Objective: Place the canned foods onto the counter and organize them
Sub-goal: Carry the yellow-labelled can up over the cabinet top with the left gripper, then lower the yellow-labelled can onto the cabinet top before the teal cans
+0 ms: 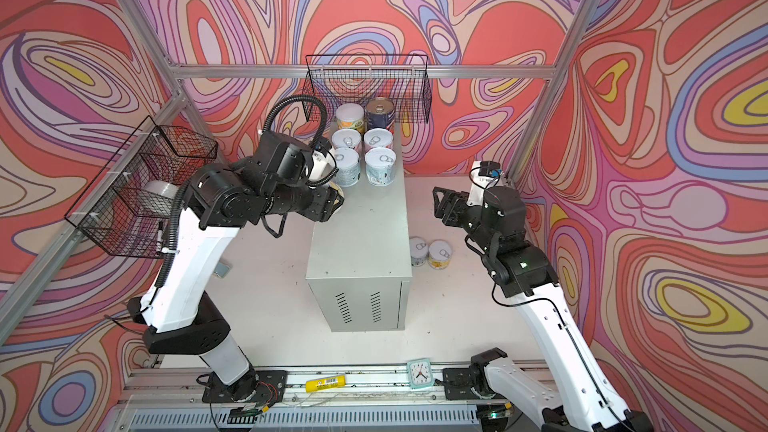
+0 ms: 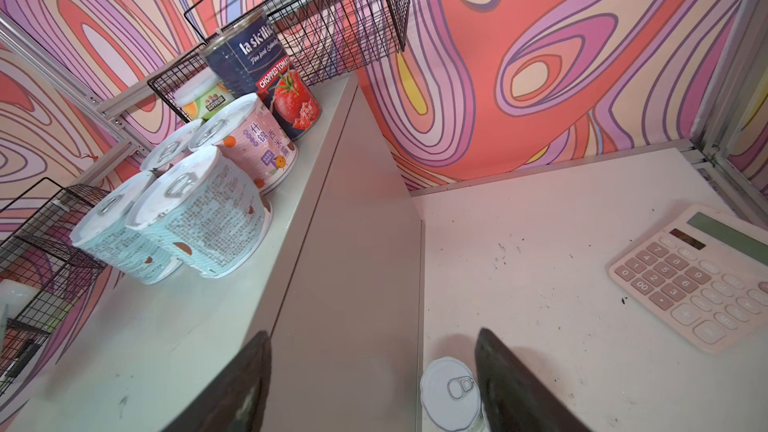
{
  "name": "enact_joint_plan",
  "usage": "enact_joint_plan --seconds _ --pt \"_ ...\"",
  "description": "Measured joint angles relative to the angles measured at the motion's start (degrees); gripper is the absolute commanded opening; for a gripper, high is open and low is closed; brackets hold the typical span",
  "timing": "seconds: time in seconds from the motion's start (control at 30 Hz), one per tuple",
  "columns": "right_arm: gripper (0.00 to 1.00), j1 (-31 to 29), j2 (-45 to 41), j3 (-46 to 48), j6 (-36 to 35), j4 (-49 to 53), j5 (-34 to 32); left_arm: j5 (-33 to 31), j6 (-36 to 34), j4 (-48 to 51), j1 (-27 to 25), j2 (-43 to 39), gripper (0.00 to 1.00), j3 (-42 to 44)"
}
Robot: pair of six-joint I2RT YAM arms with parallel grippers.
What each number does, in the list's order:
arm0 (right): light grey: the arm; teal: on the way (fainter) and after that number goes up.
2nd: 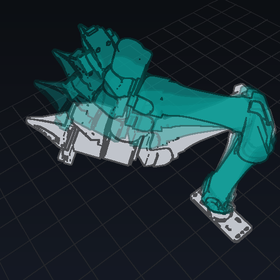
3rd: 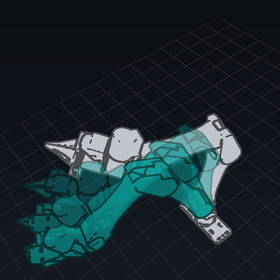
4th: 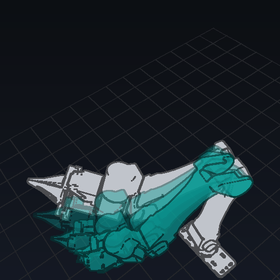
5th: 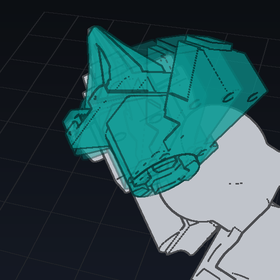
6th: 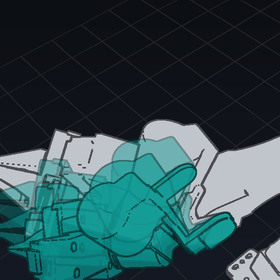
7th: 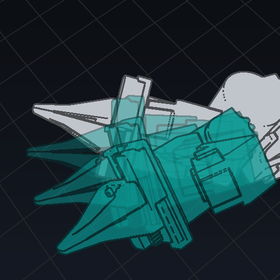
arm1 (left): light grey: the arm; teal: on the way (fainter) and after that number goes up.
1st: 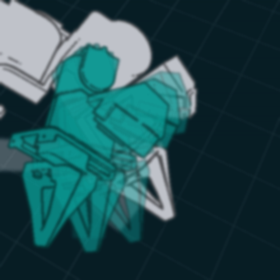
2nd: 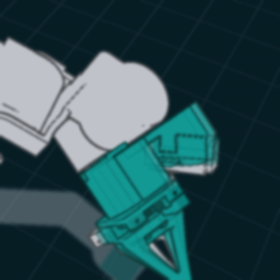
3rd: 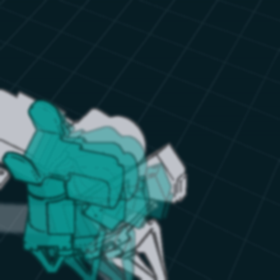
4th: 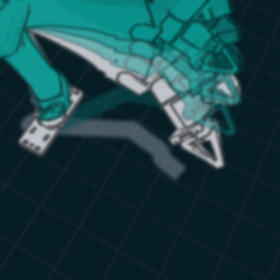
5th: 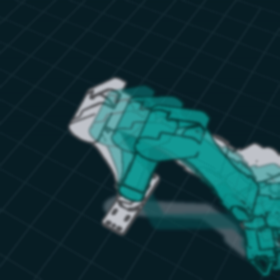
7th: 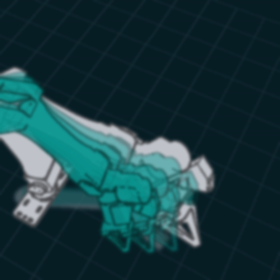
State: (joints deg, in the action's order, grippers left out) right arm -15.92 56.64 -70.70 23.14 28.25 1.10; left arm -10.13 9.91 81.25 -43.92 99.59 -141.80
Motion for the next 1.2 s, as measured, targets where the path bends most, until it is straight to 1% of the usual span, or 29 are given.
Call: enact_joint_plan --seconds 0.13,0.17,0.23,0.27,0.3,0.33,0.4,0.43,0.7,0.87,1.0,1.1,1.17,1.2 --pt "0.79 0.0 0.0 0.11 0.02 0.04 0.0 0.07 -0.26 0.0 -0.09 2.1 0.0 -0.07" --pt "0.79 0.0 0.04 0.11 0.04 0.04 0.02 0.02 -0.26 -0.02 -0.09 2.67 0.12 -0.09" --pt "0.79 0.0 0.11 0.15 0.04 0.04 0.04 0.0 -0.26 -1.01 -0.09 3.37 0.39 -0.55" --pt "0.79 0.0 0.13 0.2 0.07 0.02 0.07 -0.04 -0.28 -1.14 -0.09 3.61 0.5 -0.7" --pt "0.79 0.0 0.15 0.22 0.07 0.02 0.09 -0.04 -0.28 -1.36 -0.09 3.69 0.58 -0.72" --pt "0.79 0.0 0.22 0.24 0.09 0.02 0.13 -0.04 -0.28 -1.44 -0.09 3.8 0.79 -0.74" --pt "0.79 0.0 0.24 0.39 0.11 0.0 0.24 -0.02 -0.37 -1.62 -0.09 4.04 0.95 -0.96" --pt "0.79 0.0 0.26 0.5 0.11 -0.02 0.24 -0.07 -0.42 -1.68 -0.09 4.31 0.99 -1.07" --pt "0.79 0.0 0.59 0.59 0.13 -0.13 0.66 -0.02 -0.52 -3.93 -0.09 6.47 1.0 -2.58" --pt "0.79 0.0 1.2 0.57 0.13 -0.33 1.36 -0.07 -0.85 -6.97 -0.09 6.27 1.0 -3.96" --pt "0.79 0.0 1.31 0.52 0.13 -0.28 1.49 -0.35 -1.38 -9.51 -0.17 4.63 1.0 -3.76" --pt "0.79 0.0 1.31 0.42 0.11 -0.15 1.49 -1.16 -2.21 -12.33 -0.39 1.05 1.0 -0.74" --pt "0.79 0.0 1.31 0.28 0.07 0.07 1.49 -2.01 -2.8 -14.88 -0.44 -2.71 1.0 3.28" --pt "0.79 0.0 1.31 0.13 0.04 0.22 1.51 -2.51 -3.13 -16.79 -0.52 -5.44 1.0 6.58"
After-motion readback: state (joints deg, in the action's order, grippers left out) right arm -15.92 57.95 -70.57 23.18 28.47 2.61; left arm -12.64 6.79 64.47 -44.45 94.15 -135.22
